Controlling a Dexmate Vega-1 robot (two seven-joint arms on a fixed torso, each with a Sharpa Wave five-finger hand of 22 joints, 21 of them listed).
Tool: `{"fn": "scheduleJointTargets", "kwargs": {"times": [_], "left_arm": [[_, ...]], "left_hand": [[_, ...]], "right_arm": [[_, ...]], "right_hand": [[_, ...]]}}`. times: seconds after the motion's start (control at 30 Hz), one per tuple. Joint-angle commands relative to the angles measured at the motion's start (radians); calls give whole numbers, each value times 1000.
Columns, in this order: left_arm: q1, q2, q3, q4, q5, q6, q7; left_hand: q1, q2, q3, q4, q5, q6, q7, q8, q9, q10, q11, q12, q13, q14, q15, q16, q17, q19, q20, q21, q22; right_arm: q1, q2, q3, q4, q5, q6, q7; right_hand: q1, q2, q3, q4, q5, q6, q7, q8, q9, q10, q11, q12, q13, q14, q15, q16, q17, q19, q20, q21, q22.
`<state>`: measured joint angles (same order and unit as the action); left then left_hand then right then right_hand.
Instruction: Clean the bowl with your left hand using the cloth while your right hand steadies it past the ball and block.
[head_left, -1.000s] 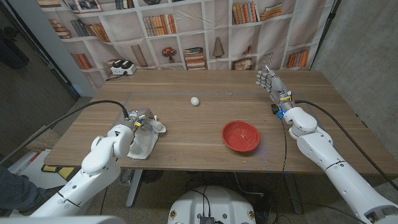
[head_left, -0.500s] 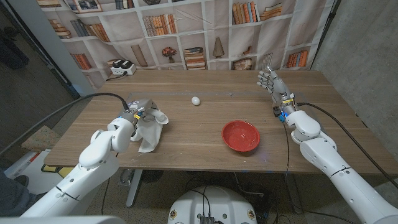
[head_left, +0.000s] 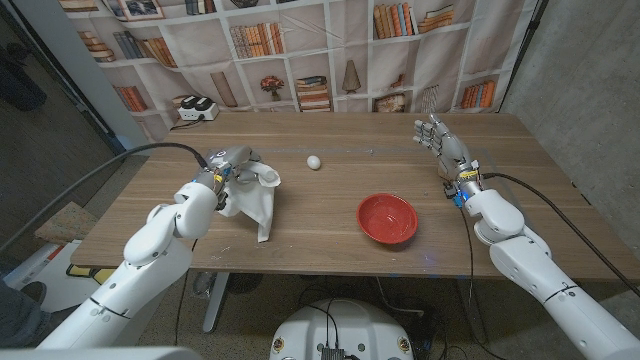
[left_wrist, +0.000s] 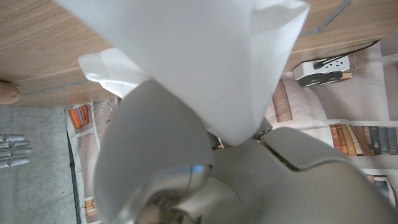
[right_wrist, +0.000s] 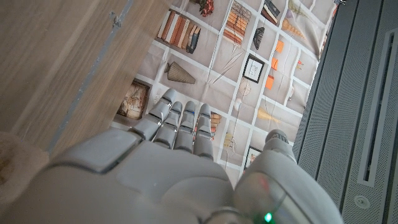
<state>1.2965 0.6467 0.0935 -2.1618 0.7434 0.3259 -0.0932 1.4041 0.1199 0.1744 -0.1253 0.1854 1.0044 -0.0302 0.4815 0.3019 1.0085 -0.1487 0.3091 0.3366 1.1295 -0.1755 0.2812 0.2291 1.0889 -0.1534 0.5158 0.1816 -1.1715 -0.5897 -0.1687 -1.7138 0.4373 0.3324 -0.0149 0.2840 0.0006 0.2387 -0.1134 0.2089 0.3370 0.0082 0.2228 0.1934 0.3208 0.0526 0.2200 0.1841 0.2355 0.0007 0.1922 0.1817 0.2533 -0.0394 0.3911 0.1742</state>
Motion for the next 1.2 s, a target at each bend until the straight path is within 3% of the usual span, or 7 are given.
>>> {"fn": "scheduleJointTargets", "kwargs": {"times": [0.03, 0.3, 0.73, 0.97, 1.2], "left_arm": [[-4, -74, 17, -31, -45, -6, 41], [-17, -108, 71, -58, -35, 32, 36], [-59, -117, 146, -96, -7, 102, -15], [-98, -102, 180, -88, 7, 123, -40], [-128, -64, 166, -70, -48, 92, -80]], "left_hand": [[2, 2, 0, 7, 2, 12, -5, 7, -1, -1, -12, 6, 8, 40, -52, 2, 6, -10, -1, -2, 1], [2, 1, 1, 7, 2, 20, -9, 10, -7, 3, -13, 6, 20, 40, -54, 2, 11, -13, -1, 0, 2], [0, 0, 2, 9, 2, 22, -11, 10, -16, 7, -14, 7, 35, 45, -54, 3, 19, -15, -3, 4, 4], [0, -1, 2, 10, 1, 24, -10, 11, -19, 8, -13, 6, 42, 45, -53, 3, 21, -15, -4, 7, 4], [0, -2, 2, 10, 1, 22, -10, 13, -18, 10, -14, 6, 50, 44, -54, 2, 24, -20, -3, 8, 5]], "right_arm": [[-108, -85, 15, -29, 9, 165, 29], [-188, -163, 34, -40, -48, 295, -19], [-279, -239, 48, -4, -272, 500, -266], [-337, -285, 82, -41, -453, 469, -425], [-386, -264, 108, -110, -687, 377, -597]], "right_hand": [[17, 1, 2, -7, 3, -5, -7, -7, 4, 15, -5, 7, 1, 15, -6, 6, -1, 19, -30, 0, 5], [33, 0, 5, -17, 4, 1, -17, -9, 5, 42, -22, 14, 1, 50, -23, 12, -1, 59, -38, 3, 5], [63, 0, 13, -29, 12, 33, -37, -3, 6, 106, -46, 29, 2, 126, -60, 22, -1, 140, -62, 10, 4], [73, -2, 15, -32, 18, 56, -49, 2, 6, 128, -56, 34, 3, 144, -72, 21, -1, 162, -73, 9, 4], [82, -2, 17, -34, 24, 72, -60, 5, 7, 153, -74, 40, 3, 157, -85, 20, -1, 179, -82, 6, 3]]}}
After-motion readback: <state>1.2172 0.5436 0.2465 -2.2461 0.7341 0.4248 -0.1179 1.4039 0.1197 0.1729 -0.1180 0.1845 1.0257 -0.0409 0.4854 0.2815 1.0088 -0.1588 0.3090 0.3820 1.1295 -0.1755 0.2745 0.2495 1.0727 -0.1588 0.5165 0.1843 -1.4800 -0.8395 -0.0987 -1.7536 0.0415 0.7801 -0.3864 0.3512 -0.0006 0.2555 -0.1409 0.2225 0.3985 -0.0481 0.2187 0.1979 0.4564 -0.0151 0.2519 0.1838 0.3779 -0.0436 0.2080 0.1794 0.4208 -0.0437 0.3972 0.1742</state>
